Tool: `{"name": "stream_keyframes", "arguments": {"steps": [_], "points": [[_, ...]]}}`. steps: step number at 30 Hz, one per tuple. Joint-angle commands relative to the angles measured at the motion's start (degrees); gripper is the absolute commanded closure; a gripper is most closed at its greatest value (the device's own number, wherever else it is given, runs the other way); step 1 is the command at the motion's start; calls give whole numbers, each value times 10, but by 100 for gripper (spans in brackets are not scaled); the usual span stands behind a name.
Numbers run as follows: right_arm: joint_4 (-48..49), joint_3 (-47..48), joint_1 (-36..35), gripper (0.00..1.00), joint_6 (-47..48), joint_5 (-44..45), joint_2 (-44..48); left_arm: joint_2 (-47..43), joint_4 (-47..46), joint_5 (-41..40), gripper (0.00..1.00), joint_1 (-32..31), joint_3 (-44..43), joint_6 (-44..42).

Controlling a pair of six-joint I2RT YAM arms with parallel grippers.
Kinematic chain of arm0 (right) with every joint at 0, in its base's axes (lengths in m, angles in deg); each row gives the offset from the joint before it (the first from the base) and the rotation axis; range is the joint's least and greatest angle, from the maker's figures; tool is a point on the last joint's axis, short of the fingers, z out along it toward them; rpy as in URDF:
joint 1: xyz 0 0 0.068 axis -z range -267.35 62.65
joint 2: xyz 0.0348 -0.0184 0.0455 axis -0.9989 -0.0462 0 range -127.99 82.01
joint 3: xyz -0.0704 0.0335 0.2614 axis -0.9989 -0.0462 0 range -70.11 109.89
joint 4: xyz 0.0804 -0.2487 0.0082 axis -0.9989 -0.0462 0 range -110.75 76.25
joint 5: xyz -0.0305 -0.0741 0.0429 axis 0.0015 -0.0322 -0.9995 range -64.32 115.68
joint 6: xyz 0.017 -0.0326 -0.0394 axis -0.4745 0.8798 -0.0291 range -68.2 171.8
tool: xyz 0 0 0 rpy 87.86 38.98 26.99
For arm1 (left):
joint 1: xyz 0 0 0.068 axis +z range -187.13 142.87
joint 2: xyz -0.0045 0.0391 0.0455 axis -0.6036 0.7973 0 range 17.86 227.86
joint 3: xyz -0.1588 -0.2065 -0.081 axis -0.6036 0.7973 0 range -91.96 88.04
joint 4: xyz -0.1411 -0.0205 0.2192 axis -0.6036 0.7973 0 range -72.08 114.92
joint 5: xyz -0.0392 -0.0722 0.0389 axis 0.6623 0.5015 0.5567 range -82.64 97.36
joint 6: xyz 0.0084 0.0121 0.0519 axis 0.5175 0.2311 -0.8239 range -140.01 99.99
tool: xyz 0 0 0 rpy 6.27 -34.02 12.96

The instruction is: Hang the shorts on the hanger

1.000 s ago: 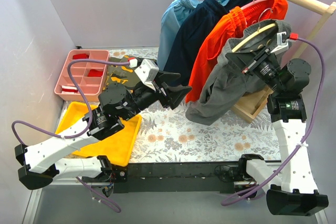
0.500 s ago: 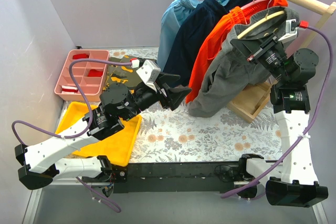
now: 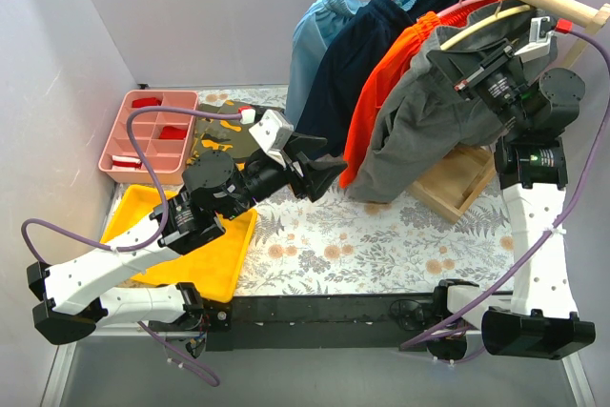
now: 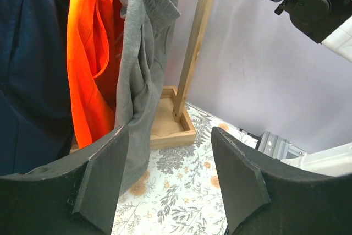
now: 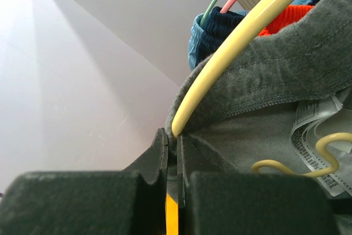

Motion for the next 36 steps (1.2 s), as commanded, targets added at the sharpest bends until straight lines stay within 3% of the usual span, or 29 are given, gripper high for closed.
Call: {"name": "stream_keyframes", "arguments": {"steps": [1,25,27,28,33,36], "points": [[66,45,9,99,16,17,2,-4,7,-7,39,-3,-21,-9],[71,-14,43,99,-27,44,23,-15,10,-11,40,-3,-7,-3],[61,-13,43,91,-20,47,27,-18,10,-11,39,-3,-3,-2],[52,-9,43,78,-18,47,31,-19,11,-11,39,-3,-2,-1],[7,-19,43,47,-1,41,56,-28,9,-26,33,-3,5,11],[-20,-34,42,37,9,38,93,-34,8,-42,26,-3,9,22]]}}
